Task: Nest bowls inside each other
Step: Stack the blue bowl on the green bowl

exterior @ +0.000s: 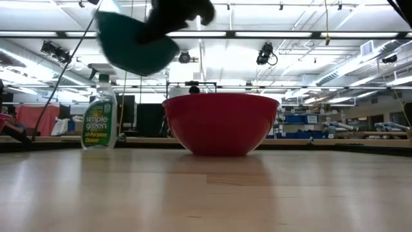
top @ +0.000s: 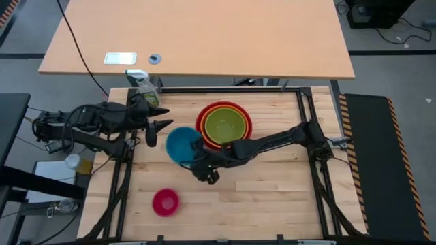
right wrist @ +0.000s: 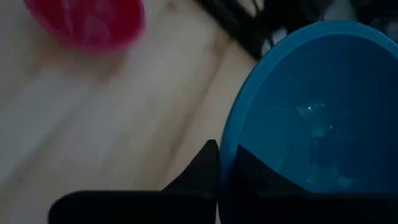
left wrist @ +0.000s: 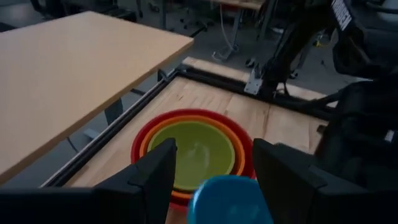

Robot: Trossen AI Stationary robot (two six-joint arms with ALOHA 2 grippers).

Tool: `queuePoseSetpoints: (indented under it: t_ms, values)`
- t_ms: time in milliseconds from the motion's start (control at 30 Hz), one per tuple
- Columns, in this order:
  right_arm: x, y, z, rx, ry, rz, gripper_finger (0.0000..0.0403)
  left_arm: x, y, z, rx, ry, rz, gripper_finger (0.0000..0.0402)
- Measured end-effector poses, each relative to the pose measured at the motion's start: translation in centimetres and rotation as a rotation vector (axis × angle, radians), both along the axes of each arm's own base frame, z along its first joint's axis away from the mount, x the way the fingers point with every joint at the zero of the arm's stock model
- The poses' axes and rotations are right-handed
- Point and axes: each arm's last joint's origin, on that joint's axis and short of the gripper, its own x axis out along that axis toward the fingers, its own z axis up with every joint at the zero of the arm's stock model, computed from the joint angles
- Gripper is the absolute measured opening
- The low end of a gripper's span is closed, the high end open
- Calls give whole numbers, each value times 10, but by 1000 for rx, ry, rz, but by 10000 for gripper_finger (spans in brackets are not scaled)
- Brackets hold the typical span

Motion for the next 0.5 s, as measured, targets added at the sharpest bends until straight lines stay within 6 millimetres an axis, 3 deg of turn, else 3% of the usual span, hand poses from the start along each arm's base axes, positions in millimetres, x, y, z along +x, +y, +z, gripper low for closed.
queuePoseSetpoints:
  t_ms: [200,367,500]
  values:
    - [-14,-32,2,-130,169,-180,26,1,0,7,36,-64,-10,215]
    - [-26,-59,7,-105,249,-311,28,2,0,8,43,-73,4,215]
    - [-31,-84,0,-23,320,-373,28,3,1,8,43,-71,21,215]
